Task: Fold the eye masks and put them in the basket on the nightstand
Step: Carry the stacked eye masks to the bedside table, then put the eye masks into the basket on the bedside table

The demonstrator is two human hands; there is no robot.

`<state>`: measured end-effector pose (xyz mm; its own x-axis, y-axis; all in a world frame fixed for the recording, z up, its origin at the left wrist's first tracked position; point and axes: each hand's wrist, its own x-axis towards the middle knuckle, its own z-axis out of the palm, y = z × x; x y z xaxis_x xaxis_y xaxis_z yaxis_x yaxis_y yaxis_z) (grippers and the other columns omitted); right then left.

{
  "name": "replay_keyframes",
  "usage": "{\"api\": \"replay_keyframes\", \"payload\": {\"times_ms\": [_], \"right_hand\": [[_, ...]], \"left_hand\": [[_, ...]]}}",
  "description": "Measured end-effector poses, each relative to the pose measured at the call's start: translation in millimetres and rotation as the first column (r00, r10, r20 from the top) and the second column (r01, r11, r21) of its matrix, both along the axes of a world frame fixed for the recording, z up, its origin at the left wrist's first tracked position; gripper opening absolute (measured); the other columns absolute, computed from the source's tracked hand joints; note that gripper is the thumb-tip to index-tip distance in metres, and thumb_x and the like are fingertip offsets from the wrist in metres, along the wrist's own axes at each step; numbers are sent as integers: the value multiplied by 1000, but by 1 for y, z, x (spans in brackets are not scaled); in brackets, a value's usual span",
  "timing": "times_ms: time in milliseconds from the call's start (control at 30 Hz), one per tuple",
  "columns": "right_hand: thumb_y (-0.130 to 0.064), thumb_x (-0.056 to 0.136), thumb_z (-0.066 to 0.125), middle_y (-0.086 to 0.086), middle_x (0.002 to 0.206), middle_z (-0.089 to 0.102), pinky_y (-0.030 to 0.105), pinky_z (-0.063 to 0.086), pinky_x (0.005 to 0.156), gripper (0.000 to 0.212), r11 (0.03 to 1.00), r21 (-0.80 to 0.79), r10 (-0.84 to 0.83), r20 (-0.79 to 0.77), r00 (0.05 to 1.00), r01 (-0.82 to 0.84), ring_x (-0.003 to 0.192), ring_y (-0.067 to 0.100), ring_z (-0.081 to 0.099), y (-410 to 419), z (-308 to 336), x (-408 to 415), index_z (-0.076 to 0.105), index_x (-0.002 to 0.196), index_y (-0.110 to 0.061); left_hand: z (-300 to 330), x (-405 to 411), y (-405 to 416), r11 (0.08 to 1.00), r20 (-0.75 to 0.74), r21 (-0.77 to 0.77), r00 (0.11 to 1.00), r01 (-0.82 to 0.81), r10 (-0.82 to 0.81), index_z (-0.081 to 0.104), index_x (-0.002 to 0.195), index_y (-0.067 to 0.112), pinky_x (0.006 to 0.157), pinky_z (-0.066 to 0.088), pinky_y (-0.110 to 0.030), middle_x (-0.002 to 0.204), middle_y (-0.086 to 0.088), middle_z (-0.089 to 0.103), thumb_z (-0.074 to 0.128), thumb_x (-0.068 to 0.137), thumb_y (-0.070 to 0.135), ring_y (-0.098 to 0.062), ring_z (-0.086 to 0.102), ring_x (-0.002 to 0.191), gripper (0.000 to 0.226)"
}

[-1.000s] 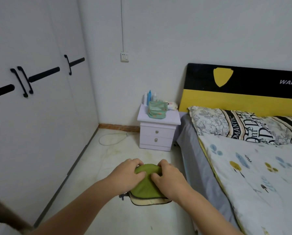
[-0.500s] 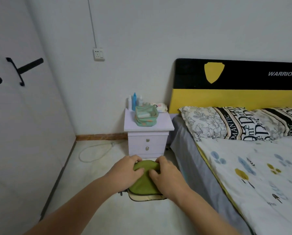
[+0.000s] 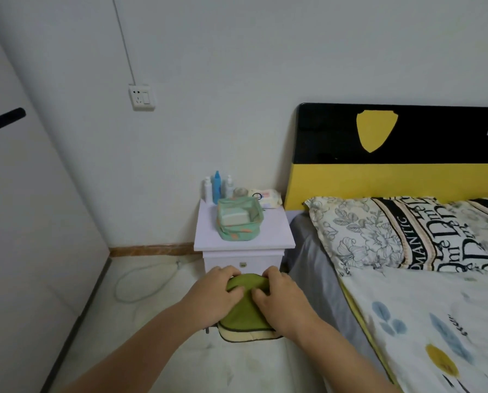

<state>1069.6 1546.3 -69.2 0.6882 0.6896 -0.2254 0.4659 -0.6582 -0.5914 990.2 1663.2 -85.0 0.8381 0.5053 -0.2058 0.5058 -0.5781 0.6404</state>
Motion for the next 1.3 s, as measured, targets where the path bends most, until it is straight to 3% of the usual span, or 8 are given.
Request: {"api": "replay_keyframes", "payload": {"times_ms": [167, 433, 633, 933, 1133, 1300], "right_hand": [[-29, 90, 46, 12, 119, 51, 37, 45, 89, 31, 998, -26, 63, 4, 998, -63, 106, 31, 55, 35, 2, 77, 45, 117, -12], [-28, 91, 47, 13, 117, 52, 36, 44, 89, 29, 995, -36, 89, -23, 996, -90, 106, 31, 55, 113, -15, 157, 45, 115, -11], [-27, 91, 47, 11, 117, 53, 27, 36, 76, 28, 998, -32, 62, -22, 998, -63, 100, 26, 54, 187, -30, 221, 46, 115, -12], [-28, 92, 48, 10, 117, 54, 31, 44, 87, 30, 998, -55, 10, -62, 998, -13, 102, 24, 55, 274, -54, 312, 46, 118, -14], [-29, 92, 47, 10, 118, 53, 29, 43, 86, 30, 990, -102, 85, -111, 990, -96, 96, 21, 53, 317, -89, 374, 45, 118, -15], [-30, 94, 43, 4, 111, 51, 27, 44, 88, 28, 974, -133, 162, -143, 976, -181, 92, 14, 48, 352, -130, 419, 43, 118, -16]], "left_hand": [[-5, 68, 29, 998, 33, -36, 998, -60, 61, 50, 122, 23, 85, 42, -27, 123, -5, 56, 49, 85, 31, -20, 55, 107, 38], [-16, 146, 104, 995, -4, -41, 996, -91, 91, 49, 121, 21, 89, 42, -30, 119, -10, 53, 48, 86, 29, -23, 53, 107, 36], [-27, 210, 180, 996, 17, -68, 998, -56, 58, 49, 123, 21, 85, 39, -24, 121, -8, 54, 48, 87, 27, -21, 53, 108, 37], [-49, 306, 271, 991, -49, -132, 999, -13, 6, 44, 128, 23, 90, 40, -25, 128, -6, 49, 49, 87, 31, -20, 51, 113, 43], [-84, 357, 313, 973, -91, -223, 995, -60, 40, 45, 128, 25, 91, 37, -20, 132, -3, 50, 52, 86, 27, -17, 49, 115, 43], [-118, 393, 338, 933, -91, -324, 987, -154, 132, 50, 123, 26, 90, 40, -22, 127, -3, 56, 53, 82, 17, -11, 49, 104, 42]]}}
